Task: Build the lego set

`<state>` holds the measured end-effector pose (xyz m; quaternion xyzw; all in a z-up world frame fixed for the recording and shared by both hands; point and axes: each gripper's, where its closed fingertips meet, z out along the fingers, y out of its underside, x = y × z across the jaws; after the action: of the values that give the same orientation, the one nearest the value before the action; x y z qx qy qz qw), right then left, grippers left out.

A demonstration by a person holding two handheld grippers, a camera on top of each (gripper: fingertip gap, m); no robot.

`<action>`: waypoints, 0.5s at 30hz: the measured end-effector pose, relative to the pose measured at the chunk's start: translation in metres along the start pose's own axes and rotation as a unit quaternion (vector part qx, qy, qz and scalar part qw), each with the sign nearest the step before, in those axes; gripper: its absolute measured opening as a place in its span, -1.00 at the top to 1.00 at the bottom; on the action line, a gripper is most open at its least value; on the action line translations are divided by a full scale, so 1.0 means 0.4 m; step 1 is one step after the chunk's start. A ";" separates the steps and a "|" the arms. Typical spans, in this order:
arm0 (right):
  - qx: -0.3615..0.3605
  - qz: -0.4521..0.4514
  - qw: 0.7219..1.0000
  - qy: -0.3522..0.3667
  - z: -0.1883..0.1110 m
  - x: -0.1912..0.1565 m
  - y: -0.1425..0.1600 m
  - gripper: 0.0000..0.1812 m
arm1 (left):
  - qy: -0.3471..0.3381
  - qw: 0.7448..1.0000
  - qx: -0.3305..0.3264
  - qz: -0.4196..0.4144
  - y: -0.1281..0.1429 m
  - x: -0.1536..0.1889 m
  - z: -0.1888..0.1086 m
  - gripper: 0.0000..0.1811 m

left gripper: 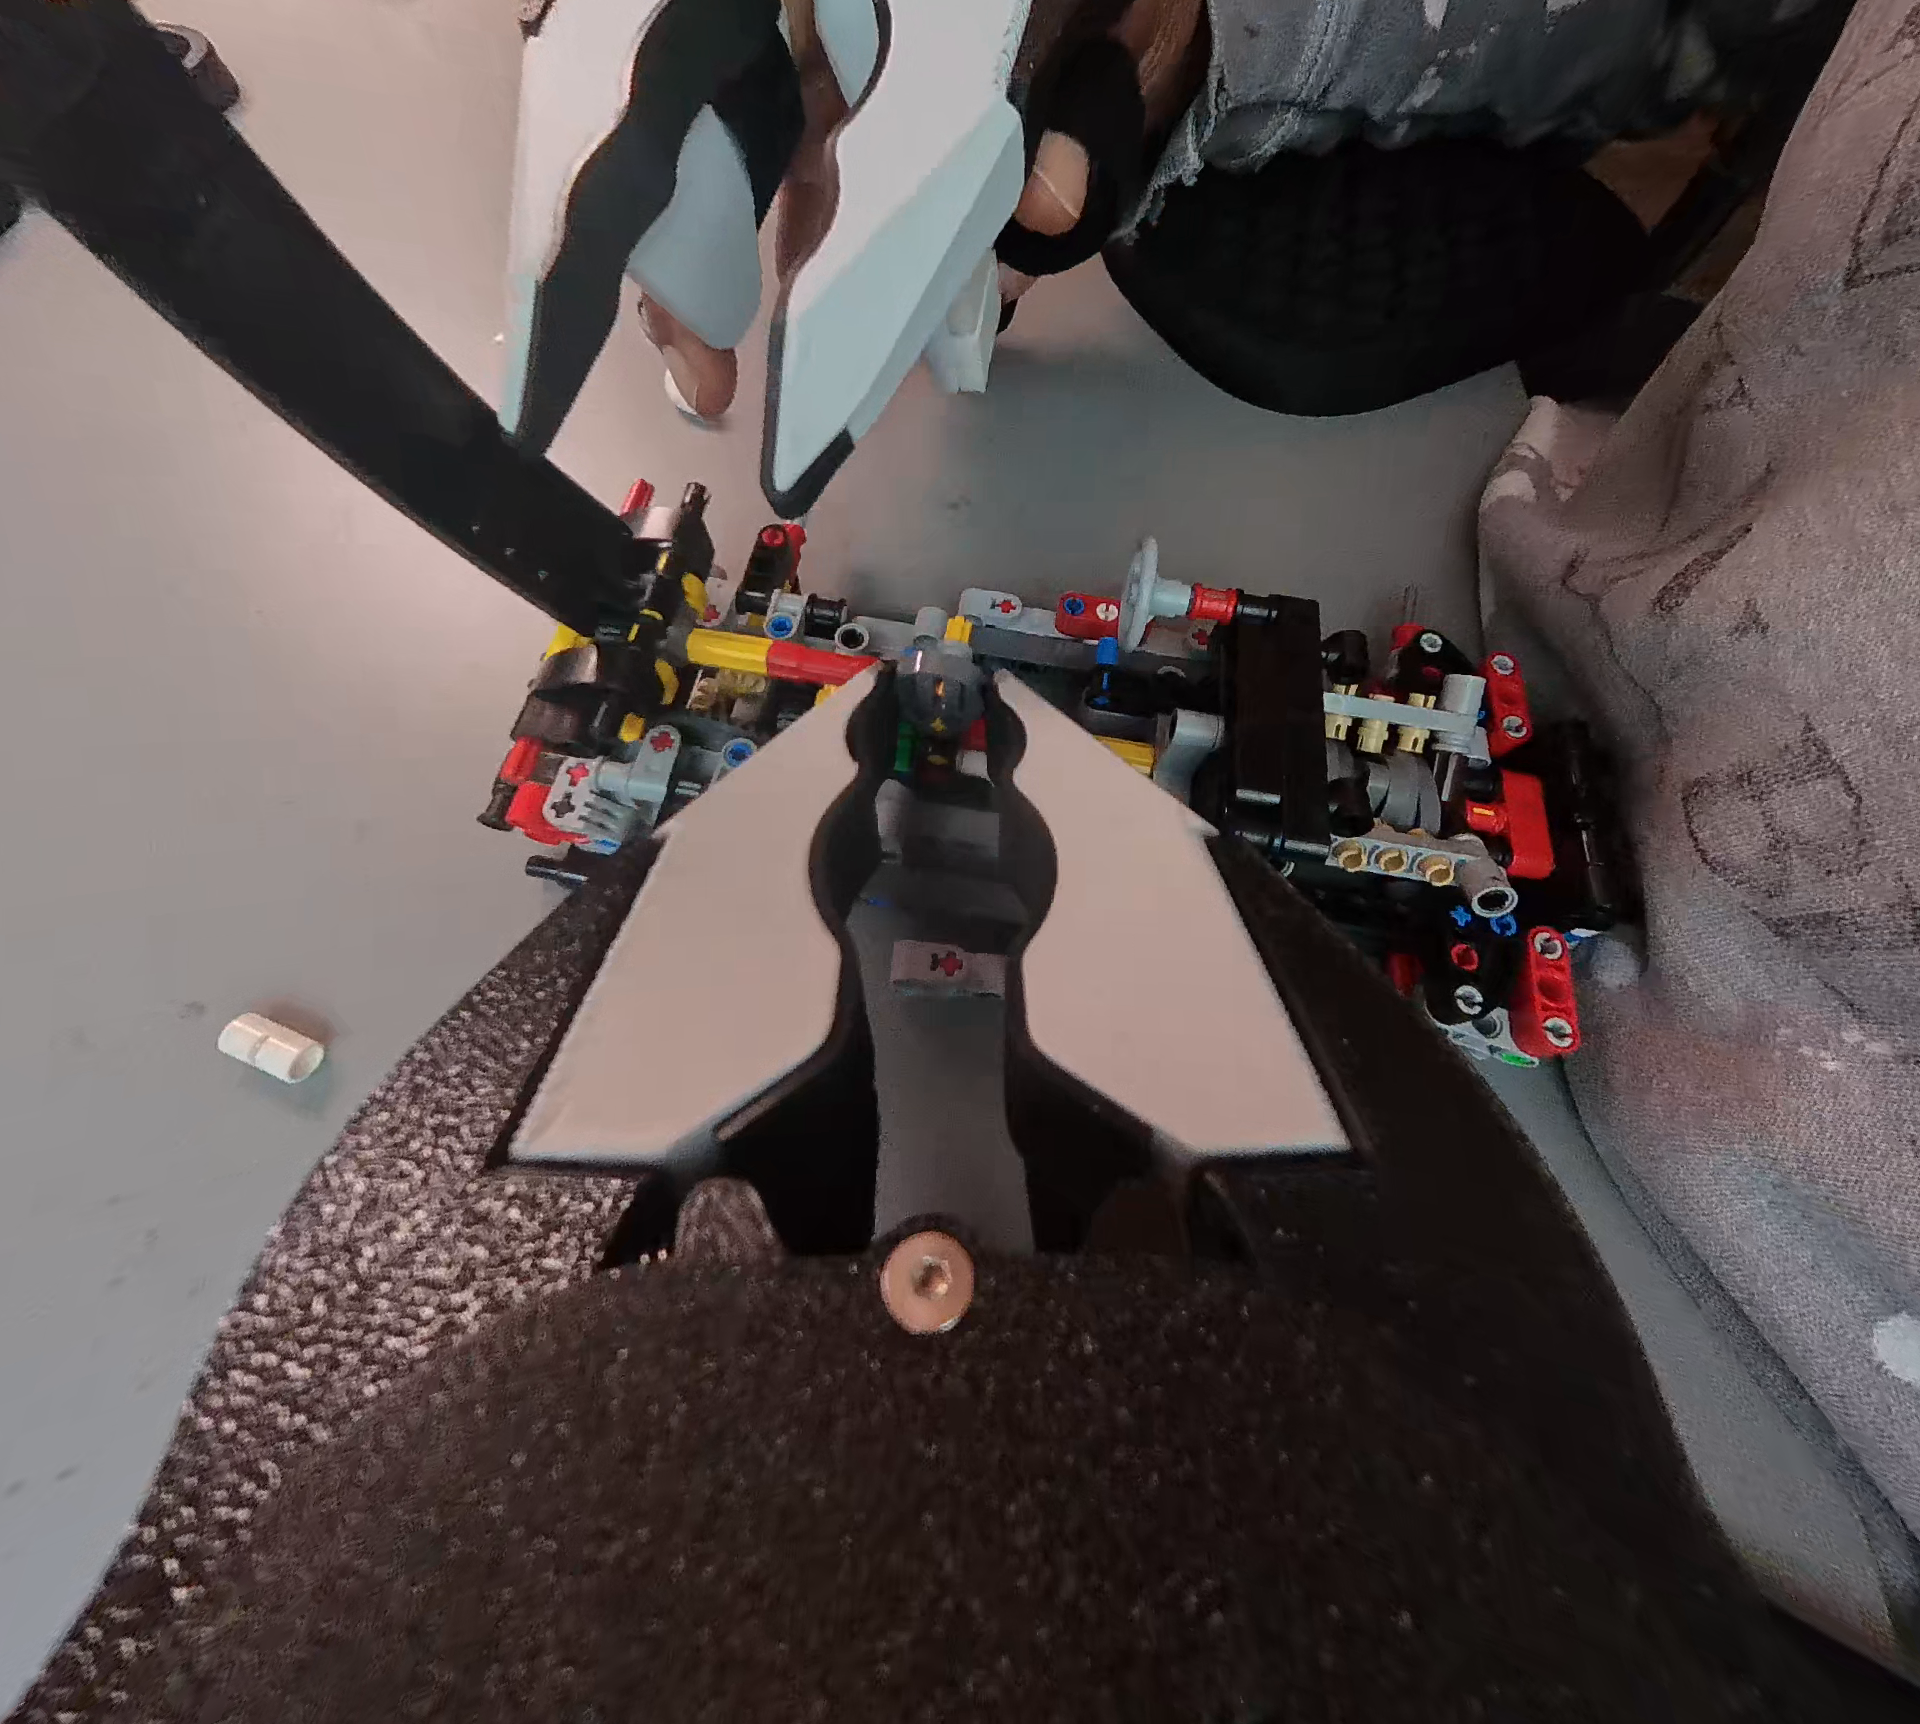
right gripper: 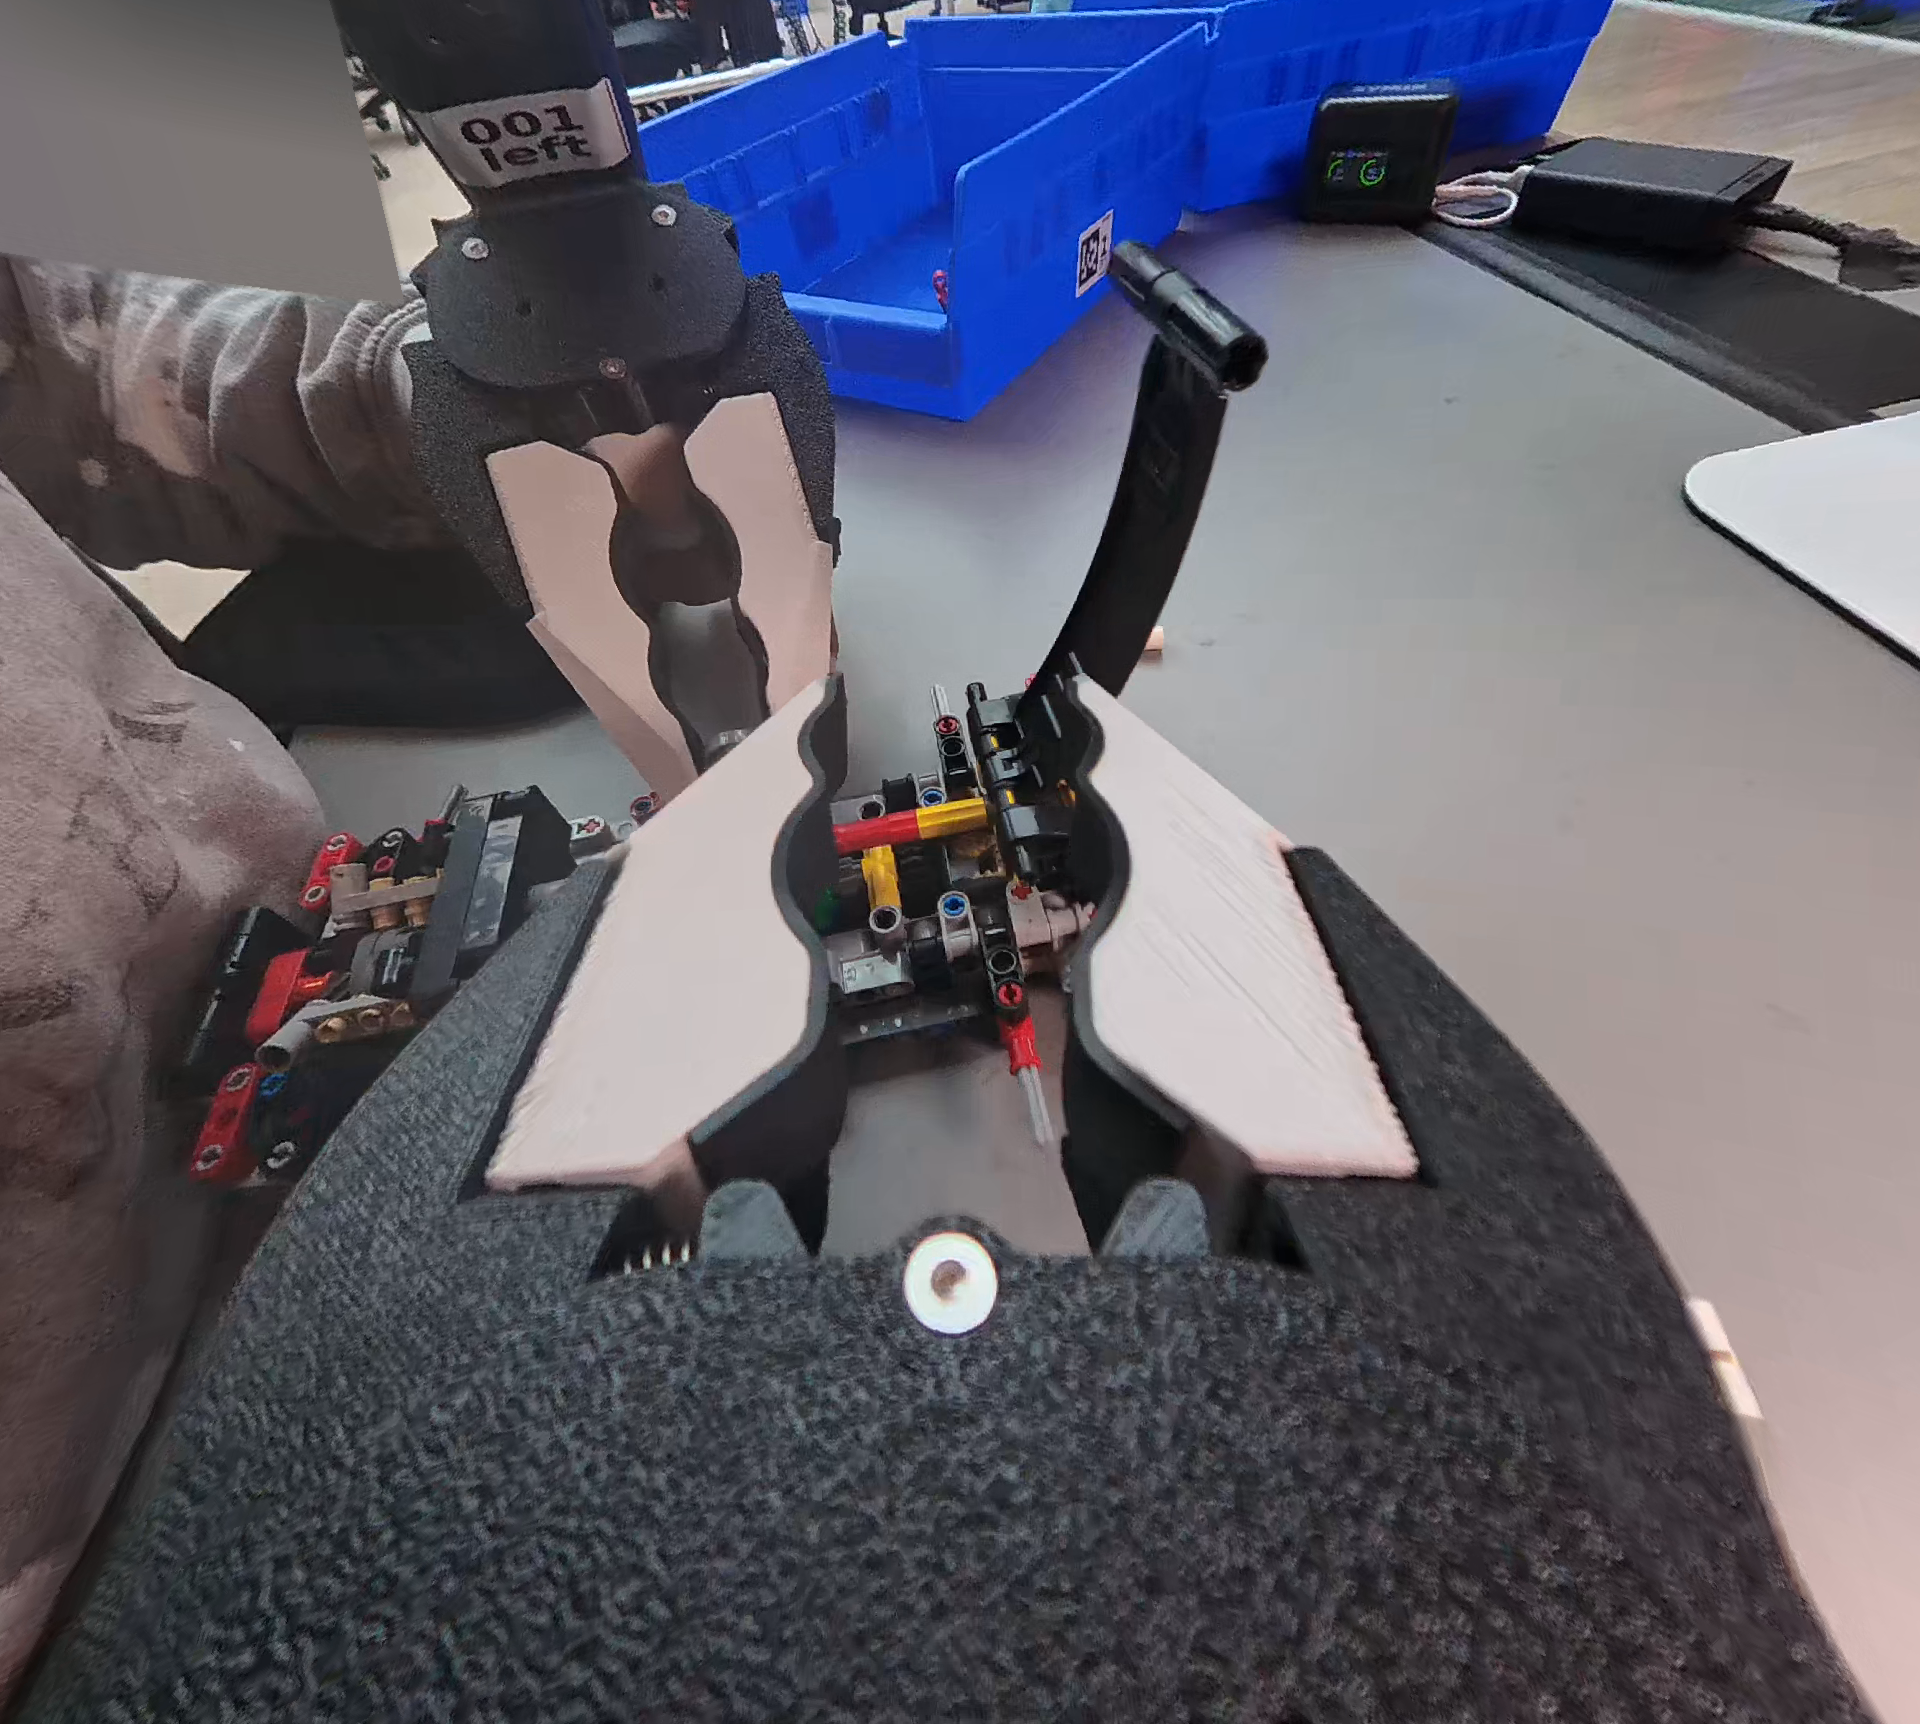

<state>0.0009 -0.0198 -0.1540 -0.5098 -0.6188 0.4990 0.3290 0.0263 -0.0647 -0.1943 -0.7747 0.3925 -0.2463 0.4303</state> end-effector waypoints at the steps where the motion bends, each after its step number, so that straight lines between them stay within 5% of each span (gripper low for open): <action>1: 0.001 -0.001 1.000 0.003 -0.002 0.002 -0.002 0.54 | 0.000 1.000 0.000 0.000 0.000 0.000 0.000 0.82; 7: -0.008 -0.013 1.000 -0.005 -0.010 -0.008 0.002 0.52 | -0.001 1.000 0.000 0.001 0.000 0.000 0.000 0.82; 11: -0.065 -0.076 0.993 -0.057 -0.020 -0.072 0.051 0.76 | -0.002 1.000 0.001 0.003 0.000 -0.001 0.001 0.82; 15: -0.109 -0.121 0.984 -0.072 0.002 -0.116 0.103 0.79 | -0.001 1.000 0.001 0.004 -0.001 -0.001 0.002 0.82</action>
<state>0.0248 -0.0654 -0.1888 -0.4264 -0.7491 0.4200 0.2839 0.0269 -0.0638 -0.1945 -0.7730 0.3950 -0.2438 0.4324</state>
